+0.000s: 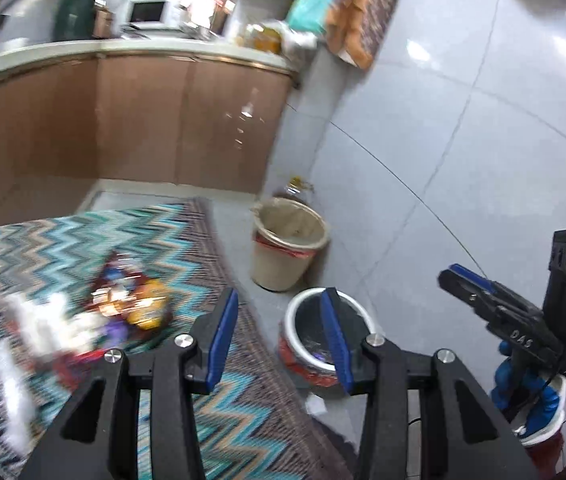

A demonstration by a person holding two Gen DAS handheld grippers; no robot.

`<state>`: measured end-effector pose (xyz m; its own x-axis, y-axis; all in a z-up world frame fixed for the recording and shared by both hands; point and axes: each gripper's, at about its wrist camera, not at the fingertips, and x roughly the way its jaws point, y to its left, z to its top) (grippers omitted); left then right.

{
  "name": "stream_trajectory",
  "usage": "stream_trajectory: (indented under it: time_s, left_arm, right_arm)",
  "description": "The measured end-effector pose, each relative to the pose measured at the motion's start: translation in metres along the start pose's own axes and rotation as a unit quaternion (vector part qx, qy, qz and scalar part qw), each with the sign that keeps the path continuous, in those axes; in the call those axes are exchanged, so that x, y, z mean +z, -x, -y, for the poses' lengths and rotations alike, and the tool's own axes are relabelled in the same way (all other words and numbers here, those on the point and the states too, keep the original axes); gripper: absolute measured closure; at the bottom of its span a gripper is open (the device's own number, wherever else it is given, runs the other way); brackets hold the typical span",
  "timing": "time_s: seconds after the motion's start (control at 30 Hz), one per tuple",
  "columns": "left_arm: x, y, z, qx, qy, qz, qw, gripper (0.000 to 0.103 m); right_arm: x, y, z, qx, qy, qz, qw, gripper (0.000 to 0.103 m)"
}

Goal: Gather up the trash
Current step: 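Grasp the clear plastic bag with the left tool while the right tool grasps white tissue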

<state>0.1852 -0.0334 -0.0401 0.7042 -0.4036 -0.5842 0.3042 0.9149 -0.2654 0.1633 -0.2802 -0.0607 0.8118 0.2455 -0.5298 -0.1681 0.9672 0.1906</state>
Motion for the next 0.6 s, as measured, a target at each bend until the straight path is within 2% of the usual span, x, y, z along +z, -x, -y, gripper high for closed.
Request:
stream_trajectory:
  time_s: [0.17,0.33,0.6]
  left_arm:
    - [-0.018,0.072,-0.055,0.061,0.025,0.046,0.9967,0.062]
    - [-0.036,0.135,-0.108,0.114,0.056,0.086,0.9881,0.055]
    - [-0.068,0.181,-0.164,0.141,0.092,0.114,0.9791,0.055]
  right_arm:
    - [0.001,0.018,-0.05,0.024,0.036,0.007,0.999,0.054]
    - [0.007,0.036,-0.091,0.041,0.054,0.025,0.997,0.051]
    - [0.008,0.054,-0.144,0.042,0.085,0.04,0.995,0.049]
